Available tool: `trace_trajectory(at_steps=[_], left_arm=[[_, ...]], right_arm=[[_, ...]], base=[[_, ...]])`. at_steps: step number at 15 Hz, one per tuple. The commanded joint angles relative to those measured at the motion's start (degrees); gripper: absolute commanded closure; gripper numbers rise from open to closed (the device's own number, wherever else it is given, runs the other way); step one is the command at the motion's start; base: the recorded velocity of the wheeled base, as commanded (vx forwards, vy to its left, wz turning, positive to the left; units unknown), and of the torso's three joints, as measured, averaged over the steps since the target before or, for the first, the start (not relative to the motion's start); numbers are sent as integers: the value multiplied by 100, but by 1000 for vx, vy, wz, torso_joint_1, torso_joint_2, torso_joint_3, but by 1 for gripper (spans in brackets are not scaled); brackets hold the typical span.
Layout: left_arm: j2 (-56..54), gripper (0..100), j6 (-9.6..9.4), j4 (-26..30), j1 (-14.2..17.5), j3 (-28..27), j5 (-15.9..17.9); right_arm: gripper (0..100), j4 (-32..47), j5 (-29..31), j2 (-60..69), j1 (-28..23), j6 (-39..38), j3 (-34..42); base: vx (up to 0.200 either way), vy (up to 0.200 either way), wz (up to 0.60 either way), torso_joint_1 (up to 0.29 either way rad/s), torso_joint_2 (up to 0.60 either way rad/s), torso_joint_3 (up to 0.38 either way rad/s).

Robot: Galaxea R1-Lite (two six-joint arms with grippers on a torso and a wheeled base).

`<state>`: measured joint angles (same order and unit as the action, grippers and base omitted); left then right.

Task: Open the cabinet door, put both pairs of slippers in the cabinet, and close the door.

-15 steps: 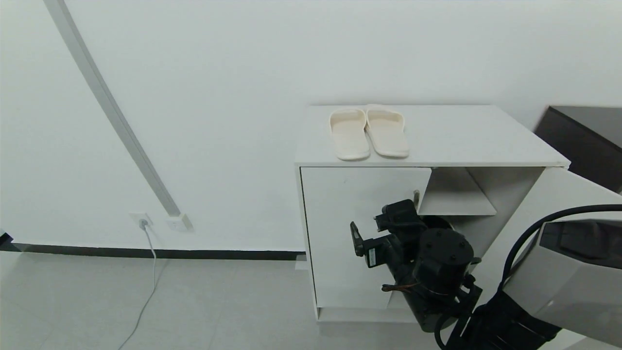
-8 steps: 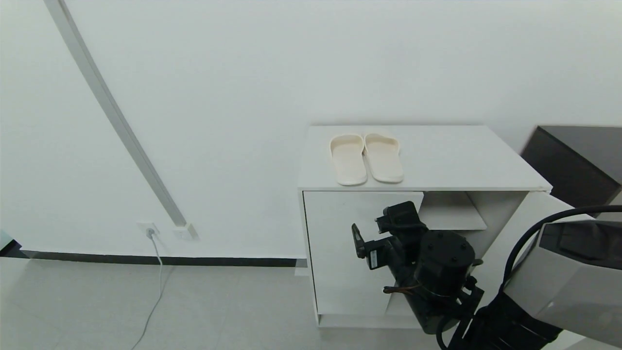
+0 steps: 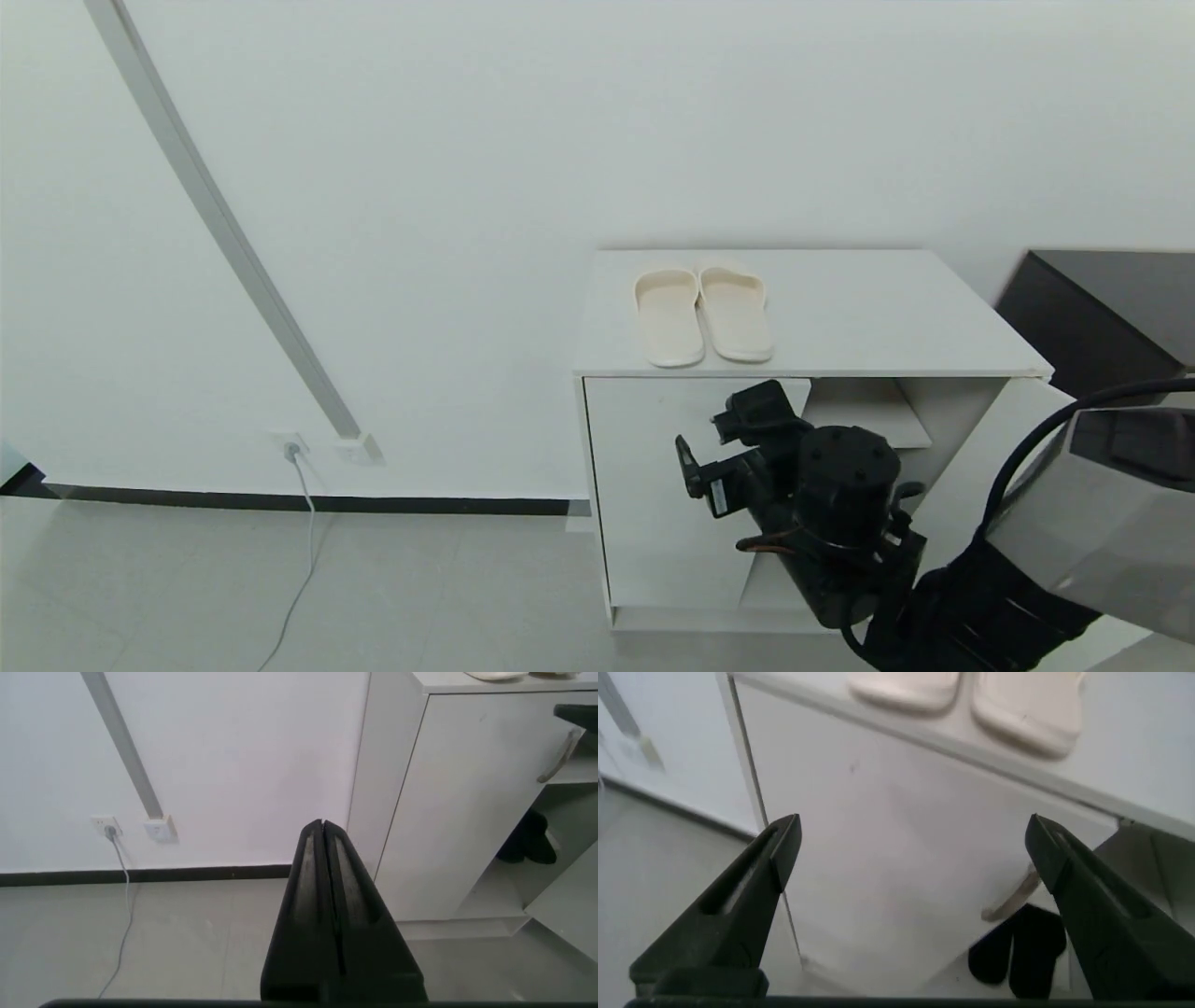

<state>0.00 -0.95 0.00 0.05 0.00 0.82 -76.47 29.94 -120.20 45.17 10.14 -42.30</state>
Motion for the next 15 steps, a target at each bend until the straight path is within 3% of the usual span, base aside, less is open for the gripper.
trace_trajectory(at_steps=[1, 3, 8, 10, 15], left_arm=[[9, 100, -2, 0, 4, 0, -3], [0, 100, -2, 0, 4, 0, -3], [0, 100, -10, 0, 4, 0, -3], [0, 100, -10, 0, 4, 0, -3], [9, 100, -2, 0, 4, 0, -3]], right_arm=[[0, 1082, 82, 568, -96, -417, -683], [0, 2497, 495, 849, -96, -1032, -1500], [0, 4879, 566, 1078, -78, -2007, -2784], [0, 5133, 583, 1016, -96, -2113, -2933], [0, 5107, 610, 919, -122, -2122, -2942]], base=[[0, 0, 0, 0, 0, 0], [0, 0, 0, 0, 0, 0], [0, 0, 0, 0, 0, 0], [0, 0, 0, 0, 0, 0], [200, 0, 0, -15, -5, 0]])
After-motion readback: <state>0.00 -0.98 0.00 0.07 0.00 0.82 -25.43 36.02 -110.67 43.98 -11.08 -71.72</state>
